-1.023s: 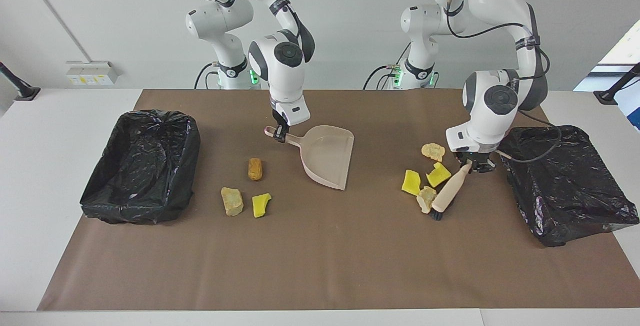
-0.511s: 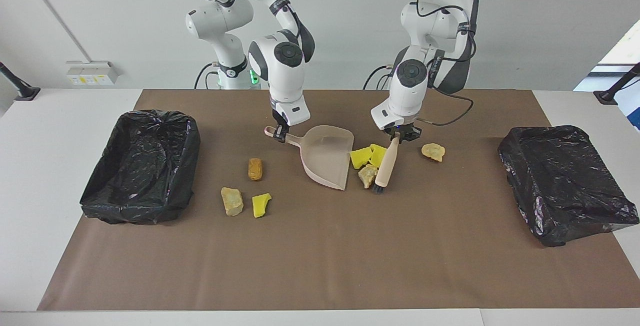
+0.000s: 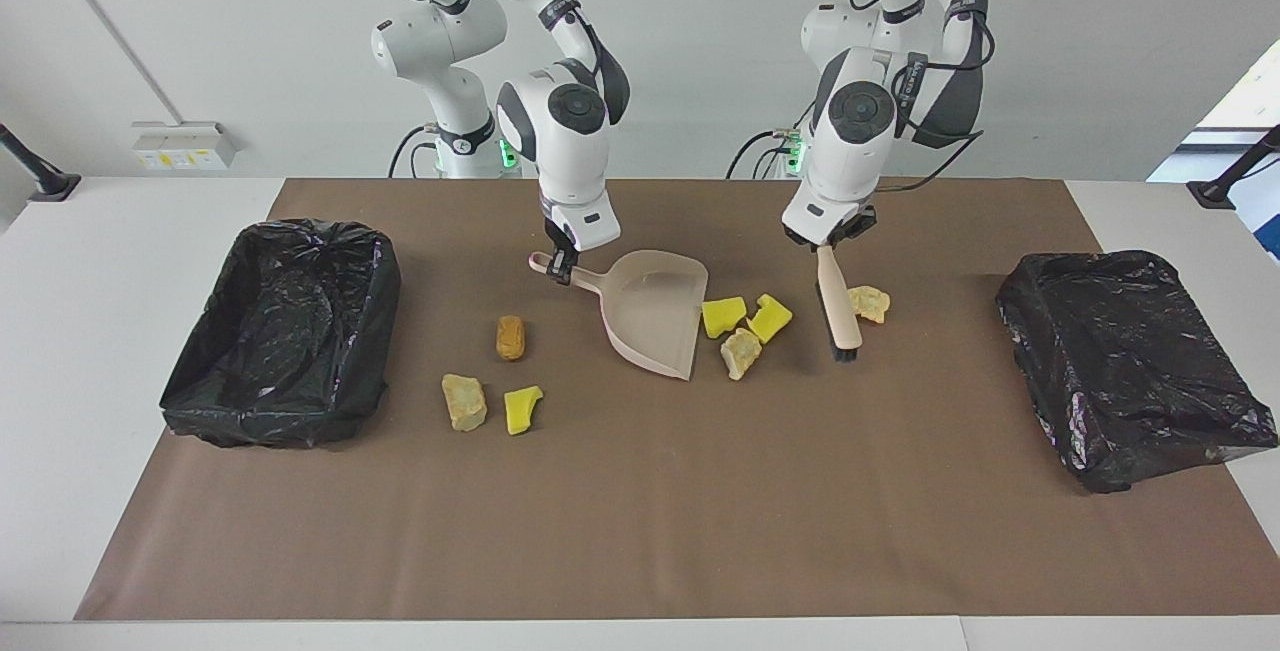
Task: Sweep and dump trash in bin
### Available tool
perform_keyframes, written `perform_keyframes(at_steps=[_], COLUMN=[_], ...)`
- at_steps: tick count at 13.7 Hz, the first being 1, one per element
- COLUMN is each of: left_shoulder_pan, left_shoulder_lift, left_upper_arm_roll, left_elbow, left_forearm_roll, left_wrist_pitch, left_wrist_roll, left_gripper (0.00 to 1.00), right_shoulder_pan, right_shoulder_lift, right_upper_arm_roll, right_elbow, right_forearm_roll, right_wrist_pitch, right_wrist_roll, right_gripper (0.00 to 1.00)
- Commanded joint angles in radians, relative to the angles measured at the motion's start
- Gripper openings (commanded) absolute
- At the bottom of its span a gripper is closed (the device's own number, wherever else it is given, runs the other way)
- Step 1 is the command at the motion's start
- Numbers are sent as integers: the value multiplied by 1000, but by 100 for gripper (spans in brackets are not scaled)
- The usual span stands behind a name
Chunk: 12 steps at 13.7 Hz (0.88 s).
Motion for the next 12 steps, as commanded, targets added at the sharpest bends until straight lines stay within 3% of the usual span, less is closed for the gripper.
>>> perform_keyframes(at_steps=[1,3,5,9,12], left_shoulder_pan=[125,166,169,89,34], left_shoulder_lift=[-63,-119,-134,-67,53], left_upper_arm_roll=[-6,-6,-7,-13,-18], left_elbow=[-102,-194,-243,-231,-116], left_forearm_roll=[19,99,102,98,33], left_wrist_pitch=[14,69,138,186,203], left_wrist_roll=[-24,-24,-24,-95,-35], left_gripper=[0,0,0,0,0], right_shoulder_pan=[-3,-3,-3,-3,-3], right_shoulder_lift=[8,8,8,8,7], right_upper_arm_roll=[5,3,3,3,5], right_elbow=[10,10,10,10,10], right_forearm_roll=[1,1,1,1,1], right_wrist_pitch=[12,6,5,9,4], right_wrist_roll=[6,6,6,6,6], right_gripper=[0,0,0,0,0])
